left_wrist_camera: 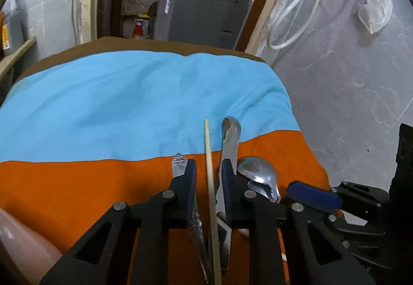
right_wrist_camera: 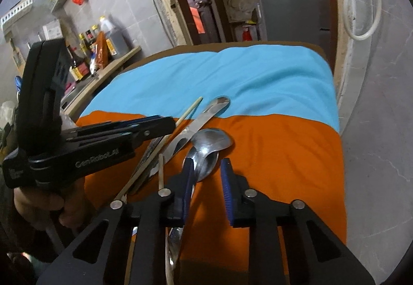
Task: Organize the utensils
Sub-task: 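Grasp a chopstick with the left tool while the right tool grasps a silver spoon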
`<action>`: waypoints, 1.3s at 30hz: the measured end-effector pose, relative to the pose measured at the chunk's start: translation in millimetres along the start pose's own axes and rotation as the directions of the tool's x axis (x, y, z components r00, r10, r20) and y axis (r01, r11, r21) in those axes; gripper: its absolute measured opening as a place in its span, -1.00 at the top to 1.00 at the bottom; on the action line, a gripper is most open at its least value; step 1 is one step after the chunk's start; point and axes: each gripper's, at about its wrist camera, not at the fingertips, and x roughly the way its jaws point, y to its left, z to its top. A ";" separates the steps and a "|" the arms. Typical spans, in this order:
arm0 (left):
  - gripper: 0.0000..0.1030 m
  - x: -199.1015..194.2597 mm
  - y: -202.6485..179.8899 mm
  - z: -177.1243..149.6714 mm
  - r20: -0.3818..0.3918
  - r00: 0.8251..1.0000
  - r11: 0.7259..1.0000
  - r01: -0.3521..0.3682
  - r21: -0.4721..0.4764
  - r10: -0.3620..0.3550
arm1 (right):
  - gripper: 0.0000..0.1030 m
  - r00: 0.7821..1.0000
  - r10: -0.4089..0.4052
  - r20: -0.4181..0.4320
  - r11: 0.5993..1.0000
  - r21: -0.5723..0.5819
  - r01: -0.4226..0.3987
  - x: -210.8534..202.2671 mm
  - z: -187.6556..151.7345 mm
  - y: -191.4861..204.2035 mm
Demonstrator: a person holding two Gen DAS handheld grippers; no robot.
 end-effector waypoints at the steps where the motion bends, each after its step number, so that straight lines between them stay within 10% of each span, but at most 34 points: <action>1: 0.75 3.1 0.9 1.3 -0.014 1.000 1.000 0.005 -0.004 -0.005 | 0.69 1.000 0.004 -0.007 1.000 0.000 -0.004 1.4 0.1 0.0; 23: 0.95 27.9 7.8 25.4 -0.148 0.989 0.999 -0.012 -0.032 0.007 | 0.83 0.994 -0.050 -0.101 0.999 0.015 0.052 26.7 14.1 4.3; 39: 0.95 -40.3 -5.9 -3.8 0.090 0.996 0.997 0.024 -0.072 -0.018 | 0.93 0.993 -0.078 0.091 0.996 0.049 0.073 -12.8 9.9 0.0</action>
